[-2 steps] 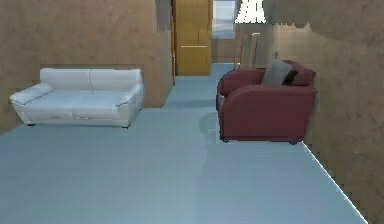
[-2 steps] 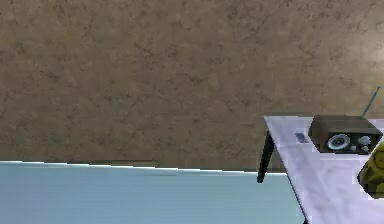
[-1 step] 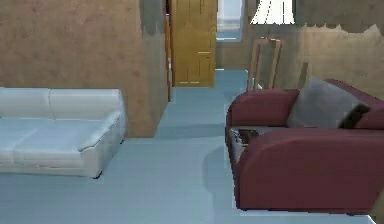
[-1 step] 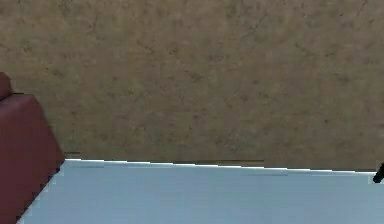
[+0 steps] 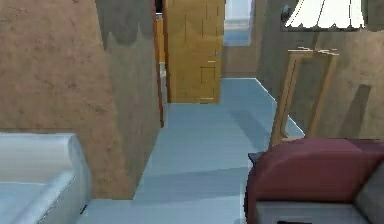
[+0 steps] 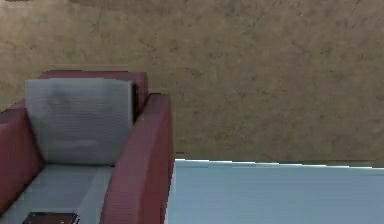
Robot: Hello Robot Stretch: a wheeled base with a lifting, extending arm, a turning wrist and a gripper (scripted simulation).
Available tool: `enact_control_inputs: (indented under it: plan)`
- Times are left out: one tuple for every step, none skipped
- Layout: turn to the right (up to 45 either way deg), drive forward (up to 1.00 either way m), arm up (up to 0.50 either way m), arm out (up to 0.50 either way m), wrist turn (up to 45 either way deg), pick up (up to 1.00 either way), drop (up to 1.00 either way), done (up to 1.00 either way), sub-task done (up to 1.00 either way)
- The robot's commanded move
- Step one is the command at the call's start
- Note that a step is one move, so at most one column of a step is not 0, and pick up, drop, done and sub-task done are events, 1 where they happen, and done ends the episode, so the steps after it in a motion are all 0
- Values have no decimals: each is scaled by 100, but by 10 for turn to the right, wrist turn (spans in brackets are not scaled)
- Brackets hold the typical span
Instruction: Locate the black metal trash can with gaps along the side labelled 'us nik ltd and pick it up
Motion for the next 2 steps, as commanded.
enact_control_inputs:
  plan:
    - [0, 100, 0, 0, 0, 0, 0, 0, 0]
    - [0, 100, 0, 0, 0, 0, 0, 0, 0]
